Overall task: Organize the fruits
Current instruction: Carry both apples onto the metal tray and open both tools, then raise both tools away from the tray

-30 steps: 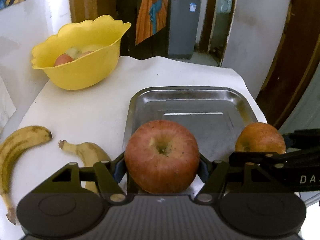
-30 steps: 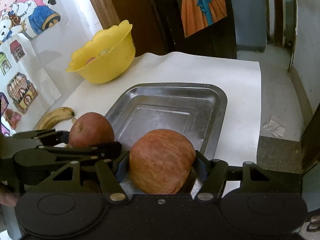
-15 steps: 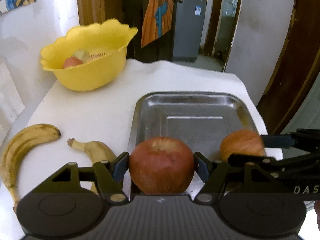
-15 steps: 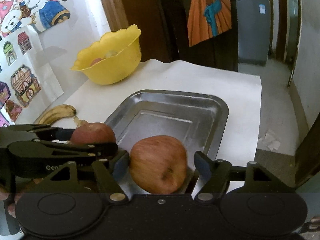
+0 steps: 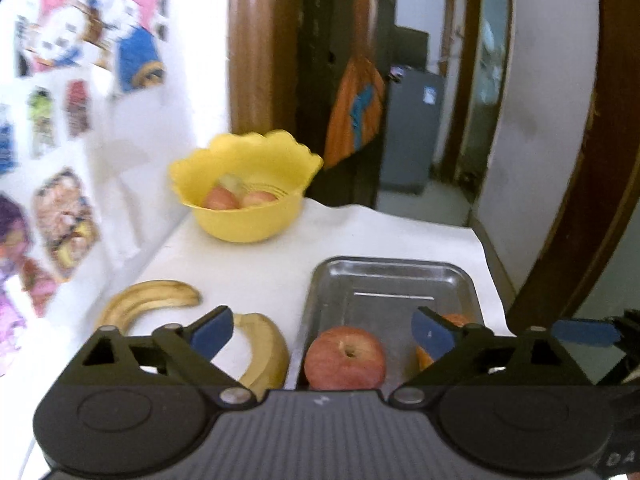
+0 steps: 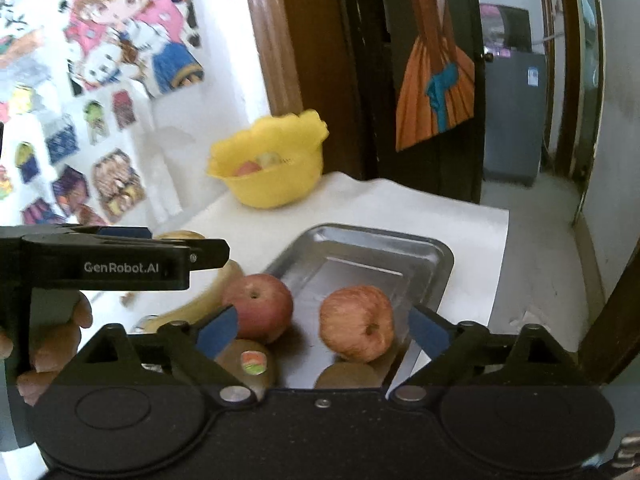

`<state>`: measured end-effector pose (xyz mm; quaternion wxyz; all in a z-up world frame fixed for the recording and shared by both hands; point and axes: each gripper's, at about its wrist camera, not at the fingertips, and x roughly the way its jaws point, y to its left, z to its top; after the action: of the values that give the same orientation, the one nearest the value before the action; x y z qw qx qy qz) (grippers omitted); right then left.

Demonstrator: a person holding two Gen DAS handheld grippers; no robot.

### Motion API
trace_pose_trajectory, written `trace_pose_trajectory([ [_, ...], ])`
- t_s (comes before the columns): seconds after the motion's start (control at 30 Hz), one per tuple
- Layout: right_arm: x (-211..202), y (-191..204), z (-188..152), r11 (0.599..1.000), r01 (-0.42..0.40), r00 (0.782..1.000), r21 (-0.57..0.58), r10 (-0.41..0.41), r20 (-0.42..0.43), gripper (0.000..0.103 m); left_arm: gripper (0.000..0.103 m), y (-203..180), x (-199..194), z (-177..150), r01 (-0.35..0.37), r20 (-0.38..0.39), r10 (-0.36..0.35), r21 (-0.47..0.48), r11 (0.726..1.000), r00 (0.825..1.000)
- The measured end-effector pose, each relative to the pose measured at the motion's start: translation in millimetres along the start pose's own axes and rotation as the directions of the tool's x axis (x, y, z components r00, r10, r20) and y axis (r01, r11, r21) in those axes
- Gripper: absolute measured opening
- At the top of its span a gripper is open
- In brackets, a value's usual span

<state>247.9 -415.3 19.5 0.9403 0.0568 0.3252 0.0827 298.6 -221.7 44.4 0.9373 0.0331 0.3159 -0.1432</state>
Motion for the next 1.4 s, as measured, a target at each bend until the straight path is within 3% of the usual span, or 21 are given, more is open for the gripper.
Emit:
trace_pose_trajectory([
  [0.17, -57, 11, 1, 1.000, -0.018, 1.000, -0.023, 0.018, 0.020, 0.102, 0.101, 1, -62, 3, -0.073, 0.020, 0.074, -0.046, 0.996, 0.997],
  [0.3, -106, 17, 2, 0.999, -0.027, 1.000, -0.039, 0.027, -0.001, 0.102, 0.102, -2, -120, 8, -0.128, 0.026, 0.129, -0.042, 0.991, 0.991],
  [0.5, -155, 24, 2, 1.000, -0.021, 0.996, -0.018, 0.020, -0.084, 0.102, 0.102, -4, -181, -4, -0.199, -0.065, 0.195, -0.066, 0.978, 0.979],
  [0.6, -162, 31, 0, 1.000, 0.004, 0.986, -0.002, -0.004, -0.167, 0.102, 0.102, -2, -199, -14, -0.241, -0.113, 0.231, -0.090, 0.966, 0.966],
  [0.67, -159, 40, -4, 1.000, -0.001, 0.973, -0.029, -0.006, -0.231, 0.102, 0.102, 0, -205, -20, -0.272, -0.145, 0.257, -0.095, 0.958, 0.955],
  [0.83, -152, 62, -15, 0.998, -0.050, 0.957, -0.046, 0.034, -0.289, 0.102, 0.102, 3, -209, -32, -0.308, -0.202, 0.288, -0.074, 0.949, 0.936],
  [1.13, -145, 88, -18, 0.989, -0.145, 0.940, -0.035, 0.126, -0.318, 0.102, 0.102, 5, -211, -30, -0.347, -0.256, 0.329, -0.031, 0.937, 0.909],
  [1.4, -133, 93, -10, 0.989, -0.146, 0.937, 0.014, 0.143, -0.318, 0.102, 0.102, 19, -203, -20, -0.368, -0.274, 0.355, 0.003, 0.930, 0.894],
])
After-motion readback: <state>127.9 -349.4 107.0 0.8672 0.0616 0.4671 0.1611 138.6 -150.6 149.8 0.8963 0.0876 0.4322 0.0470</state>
